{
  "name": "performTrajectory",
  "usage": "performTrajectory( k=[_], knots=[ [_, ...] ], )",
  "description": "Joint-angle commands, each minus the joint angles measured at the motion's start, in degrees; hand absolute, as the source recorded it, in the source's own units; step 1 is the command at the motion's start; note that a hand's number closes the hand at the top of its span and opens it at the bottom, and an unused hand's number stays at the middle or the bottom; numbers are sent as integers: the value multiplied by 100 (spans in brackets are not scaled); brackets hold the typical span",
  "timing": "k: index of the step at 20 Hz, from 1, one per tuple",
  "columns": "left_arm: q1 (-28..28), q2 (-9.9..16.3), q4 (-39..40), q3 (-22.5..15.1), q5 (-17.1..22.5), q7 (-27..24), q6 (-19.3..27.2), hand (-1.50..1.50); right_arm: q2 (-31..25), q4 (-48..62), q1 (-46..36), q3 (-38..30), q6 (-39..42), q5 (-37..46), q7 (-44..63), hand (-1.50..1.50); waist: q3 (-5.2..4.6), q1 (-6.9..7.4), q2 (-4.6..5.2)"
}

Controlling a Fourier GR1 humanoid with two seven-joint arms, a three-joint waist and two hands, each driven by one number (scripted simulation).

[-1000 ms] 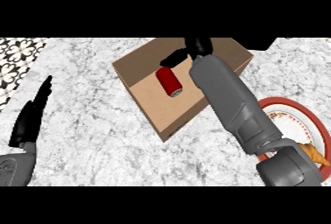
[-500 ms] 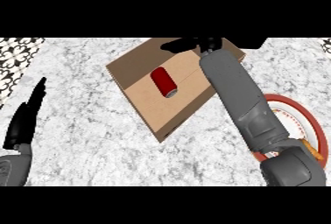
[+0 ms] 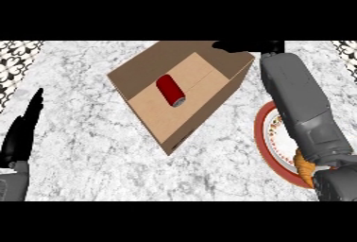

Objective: Pick the can from the plate and place it in the cardboard box

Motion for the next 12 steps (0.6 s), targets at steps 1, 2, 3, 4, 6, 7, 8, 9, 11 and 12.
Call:
performTrajectory(
  k=[1,2,3,4,6,7,8,9,11,12],
  knots=[
    [-43,31,20,51,-41,82,12,0,-526,-203,324,-136,495,-219,-92,-150,0,-85,-27],
    [193,-54,-80,41,-76,-78,127,0,-776,-154,645,-104,714,-171,-238,-150,0,-96,-33],
    [311,-30,-105,116,17,-155,73,0,-1036,-326,604,-106,950,-210,-20,-150,-2,-142,-61],
    [171,74,49,174,87,-149,-85,0,-1000,-313,853,-114,1003,-247,-295,-150,-1,-110,-35],
    [103,76,37,201,105,-107,-108,0,-1190,-422,1012,-62,1139,-230,-334,-150,-1,-109,-33],
    [158,-35,184,158,-25,-231,57,0,-1230,-692,1056,-58,1446,-356,-140,-150,-4,-152,-51],
    [254,-20,-126,64,-72,-66,-1,0,-1493,-582,1059,-49,1602,-309,-149,-150,-1,-108,-42],
    [346,-98,-43,92,-65,-252,71,0,-1423,-766,1404,2,1720,-343,-280,-150,-3,-142,-54],
    [229,58,-152,167,71,-54,-174,0,-1788,-650,1412,5,2096,-340,-286,-150,-1,-98,-38],
    [112,110,148,258,59,-143,-128,0,-1895,-802,1630,107,2311,-286,-255,-150,-4,-164,-50]
  ],
)
